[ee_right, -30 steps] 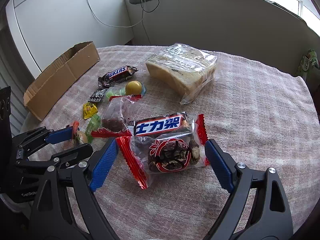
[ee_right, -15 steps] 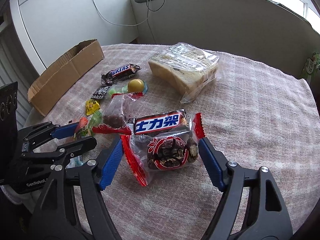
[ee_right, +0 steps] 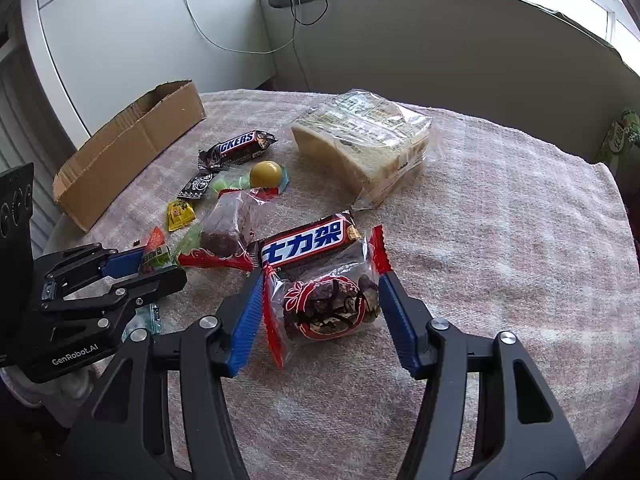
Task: Organize snacks
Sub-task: 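Grasp the red-and-green candy pack with the left gripper while the right gripper grasps the nut bag, then carry both packs to the cardboard box and open both grippers to drop them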
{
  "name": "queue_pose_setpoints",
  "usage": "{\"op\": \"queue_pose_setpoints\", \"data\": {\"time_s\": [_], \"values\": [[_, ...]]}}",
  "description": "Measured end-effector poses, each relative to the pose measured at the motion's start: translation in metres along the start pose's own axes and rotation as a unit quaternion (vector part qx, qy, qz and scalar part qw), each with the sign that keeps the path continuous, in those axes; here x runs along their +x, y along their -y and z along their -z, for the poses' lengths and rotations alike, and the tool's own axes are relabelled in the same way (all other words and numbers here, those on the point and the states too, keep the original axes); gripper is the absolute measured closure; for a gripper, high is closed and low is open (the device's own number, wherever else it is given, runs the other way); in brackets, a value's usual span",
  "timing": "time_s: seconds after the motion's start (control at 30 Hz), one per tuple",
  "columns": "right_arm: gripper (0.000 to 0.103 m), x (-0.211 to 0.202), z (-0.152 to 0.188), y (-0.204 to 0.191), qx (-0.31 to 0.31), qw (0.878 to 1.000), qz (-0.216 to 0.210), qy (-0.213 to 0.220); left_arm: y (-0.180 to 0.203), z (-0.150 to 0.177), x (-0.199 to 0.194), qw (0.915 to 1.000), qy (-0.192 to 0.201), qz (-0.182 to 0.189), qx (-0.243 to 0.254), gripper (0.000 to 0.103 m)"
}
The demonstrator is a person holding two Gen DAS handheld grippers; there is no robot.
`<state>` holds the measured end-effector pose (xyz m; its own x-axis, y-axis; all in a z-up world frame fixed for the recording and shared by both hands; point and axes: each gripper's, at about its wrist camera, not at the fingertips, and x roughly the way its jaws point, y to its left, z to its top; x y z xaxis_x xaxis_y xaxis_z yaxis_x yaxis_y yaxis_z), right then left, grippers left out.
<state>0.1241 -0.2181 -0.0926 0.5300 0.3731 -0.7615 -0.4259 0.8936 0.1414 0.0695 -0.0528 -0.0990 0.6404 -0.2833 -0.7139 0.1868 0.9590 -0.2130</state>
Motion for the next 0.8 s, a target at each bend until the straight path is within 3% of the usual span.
{"op": "queue_pose_setpoints", "data": {"time_s": [0.3,0.37,0.8], "values": [[0.05,-0.008,0.002,0.002,0.005,1.0,0.009,0.012,-0.003,0.0,-0.007,0.9999,0.008,0.002,-0.008,0.072],[0.055,-0.013,0.002,0.002,0.008,1.0,0.009,0.018,-0.004,0.0,-0.01,0.9999,0.011,0.004,-0.01,0.072],[0.068,-0.036,-0.009,-0.018,-0.009,0.999,0.015,0.042,-0.012,-0.008,-0.038,0.9989,0.044,0.005,-0.017,0.072]]}}
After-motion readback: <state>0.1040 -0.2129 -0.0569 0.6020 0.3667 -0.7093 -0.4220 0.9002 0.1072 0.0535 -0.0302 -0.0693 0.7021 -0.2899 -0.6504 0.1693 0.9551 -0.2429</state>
